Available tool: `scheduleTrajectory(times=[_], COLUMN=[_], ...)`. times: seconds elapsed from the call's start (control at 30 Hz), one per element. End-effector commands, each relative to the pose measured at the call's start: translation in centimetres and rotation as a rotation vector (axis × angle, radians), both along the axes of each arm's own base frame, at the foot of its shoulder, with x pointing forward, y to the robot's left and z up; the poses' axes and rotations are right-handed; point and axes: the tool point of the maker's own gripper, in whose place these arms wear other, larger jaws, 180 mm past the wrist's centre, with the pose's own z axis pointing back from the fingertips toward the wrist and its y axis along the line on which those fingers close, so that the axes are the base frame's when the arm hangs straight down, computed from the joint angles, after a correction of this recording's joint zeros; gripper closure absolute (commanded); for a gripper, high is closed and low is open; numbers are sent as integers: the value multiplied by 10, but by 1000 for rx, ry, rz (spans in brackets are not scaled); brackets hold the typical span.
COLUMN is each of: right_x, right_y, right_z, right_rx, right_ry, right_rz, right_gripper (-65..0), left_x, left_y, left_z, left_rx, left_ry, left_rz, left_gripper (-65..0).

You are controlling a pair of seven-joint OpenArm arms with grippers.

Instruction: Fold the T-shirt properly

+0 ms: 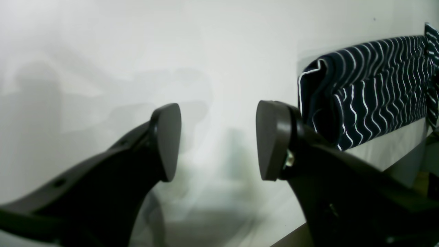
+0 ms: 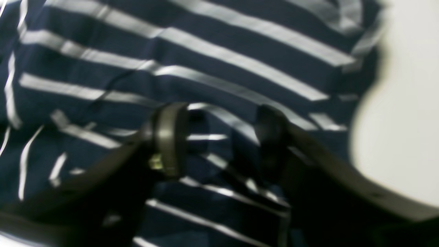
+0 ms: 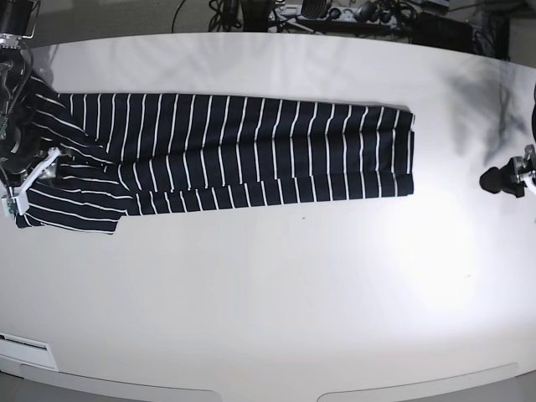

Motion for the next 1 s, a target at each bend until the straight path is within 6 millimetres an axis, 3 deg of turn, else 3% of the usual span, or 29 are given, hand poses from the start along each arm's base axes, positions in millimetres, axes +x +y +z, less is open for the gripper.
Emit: scheduleTrajectory(times=[0.0, 0.13, 0.23, 0.4, 0.53, 0.67, 0.83, 0.97], right_x=[10, 10, 10, 10, 12, 13, 15, 18], right_y=[-11, -27, -35, -12, -9, -13, -16, -17], right_z=[23, 44, 56, 61, 65, 70, 74, 78], right_rx=[-11, 14, 28, 116, 132, 116, 103, 96], right_ry=[-69, -136, -171, -167, -182, -186, -196, -206], right_rz=[-12, -38, -54, 61, 82, 85, 88, 89], right_gripper=[-404, -406, -406, -405, -405, -405, -405, -405], left_x=[7, 9, 12, 15, 13, -5, -37, -51], left_y=[7, -4, -24, -51, -62, -67, -83, -99], left_z=[18, 11, -1, -15, -23, -42, -73, -85], left_rx=[7, -24, -78, -146, -175, -190, -229, -260], left_ry=[-41, -42, -42, -42, -30, 36, 127, 161], left_rz=[8, 2, -8, -22, -29, -9, -11, -18], left_gripper=[-364, -364, -364, -364, -364, -364, -364, -364])
